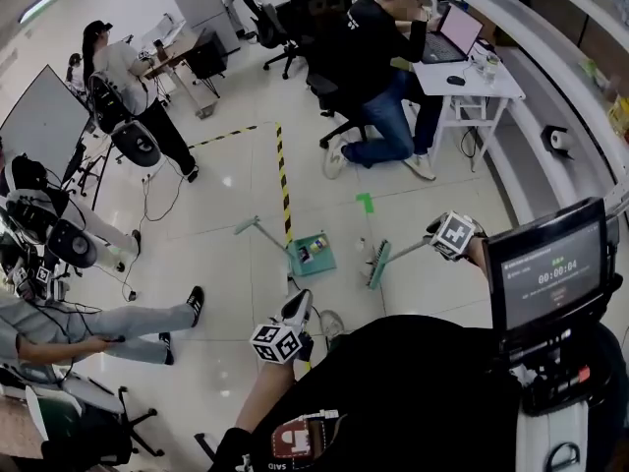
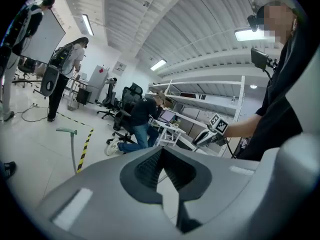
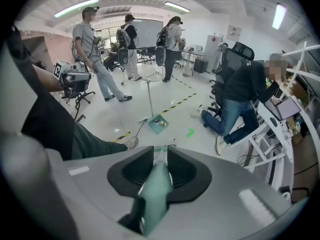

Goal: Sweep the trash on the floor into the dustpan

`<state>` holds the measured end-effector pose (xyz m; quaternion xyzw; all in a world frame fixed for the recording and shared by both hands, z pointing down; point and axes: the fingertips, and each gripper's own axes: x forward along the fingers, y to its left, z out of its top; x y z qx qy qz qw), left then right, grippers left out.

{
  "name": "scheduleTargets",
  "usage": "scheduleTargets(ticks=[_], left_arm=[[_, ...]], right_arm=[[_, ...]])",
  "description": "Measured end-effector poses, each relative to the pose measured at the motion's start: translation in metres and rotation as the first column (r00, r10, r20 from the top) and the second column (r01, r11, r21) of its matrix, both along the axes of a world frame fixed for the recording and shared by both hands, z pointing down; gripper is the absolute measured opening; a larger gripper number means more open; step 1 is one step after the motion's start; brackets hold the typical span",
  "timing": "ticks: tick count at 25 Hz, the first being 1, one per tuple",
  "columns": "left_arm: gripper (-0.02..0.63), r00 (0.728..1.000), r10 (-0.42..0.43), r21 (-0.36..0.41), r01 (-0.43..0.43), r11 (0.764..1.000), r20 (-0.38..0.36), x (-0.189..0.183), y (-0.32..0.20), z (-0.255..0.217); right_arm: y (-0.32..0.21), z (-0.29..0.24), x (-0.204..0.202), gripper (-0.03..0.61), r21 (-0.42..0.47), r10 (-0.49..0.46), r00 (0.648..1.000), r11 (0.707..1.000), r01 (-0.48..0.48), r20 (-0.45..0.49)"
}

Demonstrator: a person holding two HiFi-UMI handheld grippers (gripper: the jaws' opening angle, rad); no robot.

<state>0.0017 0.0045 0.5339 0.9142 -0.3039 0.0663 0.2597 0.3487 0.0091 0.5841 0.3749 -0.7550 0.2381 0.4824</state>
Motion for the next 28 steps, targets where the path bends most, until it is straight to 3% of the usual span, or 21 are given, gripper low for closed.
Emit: scheduleTargets(ticks=[9, 14, 18, 20, 24, 28], left_arm=[[-0.002, 0.991, 0.125, -0.025, -0.127, 0.992, -0.056, -0.056, -0.145, 0.03], [-0.002, 0.998, 0.056, -0.106, -0.059, 0.993, -0.037, -0.09, -0.181, 0.057], [-0.002, 1.0, 0.027, -0.152, -0.027, 0.988, -0.002, -0.093, -0.188, 0.077], [-0.002, 1.0, 0.014, -0.156, -0.01, 0.988, 0.023, -0.089, -0.191, 0.083], [-0.002, 0.995, -0.069, -0.137, 0.079, 0.987, 0.075, -0.079, -0.207, 0.086], [-0.002, 0.987, -0.13, -0.131, 0.142, 0.981, 0.094, -0.063, -0.219, 0.085]], right_arm=[[-0.127, 0.002, -0.046, 0.084, -0.091, 0.059, 0.993, 0.993, -0.069, -0.1], [-0.18, 0.025, -0.063, 0.084, -0.156, -0.03, 0.988, 0.988, 0.006, -0.152], [-0.222, 0.058, -0.049, 0.084, -0.188, -0.13, 0.971, 0.978, 0.092, -0.2], [-0.239, 0.067, -0.039, 0.084, -0.202, -0.176, 0.959, 0.971, 0.131, -0.224], [-0.27, 0.099, -0.038, 0.084, -0.211, -0.306, 0.938, 0.939, 0.271, -0.161], [-0.299, 0.125, -0.023, 0.084, -0.241, -0.363, 0.912, 0.918, 0.315, -0.192]])
